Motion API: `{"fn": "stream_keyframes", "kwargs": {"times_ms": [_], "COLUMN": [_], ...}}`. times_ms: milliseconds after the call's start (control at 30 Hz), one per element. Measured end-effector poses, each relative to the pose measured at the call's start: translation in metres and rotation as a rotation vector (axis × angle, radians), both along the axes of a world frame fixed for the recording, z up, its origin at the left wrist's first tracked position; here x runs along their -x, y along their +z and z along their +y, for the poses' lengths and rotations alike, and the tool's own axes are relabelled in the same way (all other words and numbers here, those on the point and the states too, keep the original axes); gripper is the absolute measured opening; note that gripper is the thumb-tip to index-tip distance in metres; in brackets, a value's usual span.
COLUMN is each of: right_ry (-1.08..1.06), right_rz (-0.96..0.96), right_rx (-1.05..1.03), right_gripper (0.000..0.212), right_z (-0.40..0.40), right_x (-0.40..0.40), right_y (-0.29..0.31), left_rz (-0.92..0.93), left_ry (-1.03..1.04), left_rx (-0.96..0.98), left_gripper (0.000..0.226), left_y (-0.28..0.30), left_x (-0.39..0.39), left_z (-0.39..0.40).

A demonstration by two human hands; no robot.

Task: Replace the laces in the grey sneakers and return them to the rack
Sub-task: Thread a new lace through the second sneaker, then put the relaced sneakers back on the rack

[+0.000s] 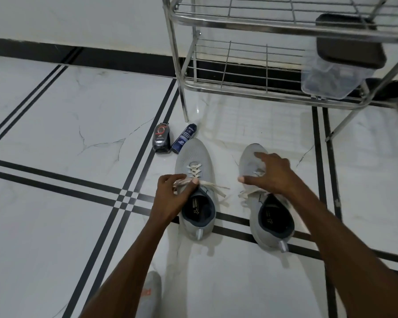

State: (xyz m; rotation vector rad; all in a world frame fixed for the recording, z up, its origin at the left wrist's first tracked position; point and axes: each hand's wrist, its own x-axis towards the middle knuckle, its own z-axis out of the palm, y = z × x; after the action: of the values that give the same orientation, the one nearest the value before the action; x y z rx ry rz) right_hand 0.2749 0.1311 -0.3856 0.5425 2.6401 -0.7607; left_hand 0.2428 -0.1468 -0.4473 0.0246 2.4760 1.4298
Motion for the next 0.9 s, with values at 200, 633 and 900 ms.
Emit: {"fn": "stream_keyframes", "kwargs": {"times_ms": [200, 633, 900], "right_ry": [-0.196, -0.443, -0.606], "right_rz": [-0.631, 0.06, 0.12], "right_rx": [0.353, 0.297, 0.421], "right_gripper": [0.134, 0.066, 0.072], "right_z": [0.042, -0.007, -0.021], "right_x": [-0.031, -0.032, -0.042], "right_y": [0.002, -0.054, -0.057], "left_rz": [-0.221, 0.006, -0.081], "left_ry": [-0.181, 0.101, 0.23], "left_rx": [0.035, -0.025, -0.144], "left_gripper": [0.111, 0.044, 0.053], "left_y": [-0.009, -0.01, 0.004], "left_x": [0.006, 0.003, 0.006], "left_z": [-0.001, 0.023, 0.031]}}
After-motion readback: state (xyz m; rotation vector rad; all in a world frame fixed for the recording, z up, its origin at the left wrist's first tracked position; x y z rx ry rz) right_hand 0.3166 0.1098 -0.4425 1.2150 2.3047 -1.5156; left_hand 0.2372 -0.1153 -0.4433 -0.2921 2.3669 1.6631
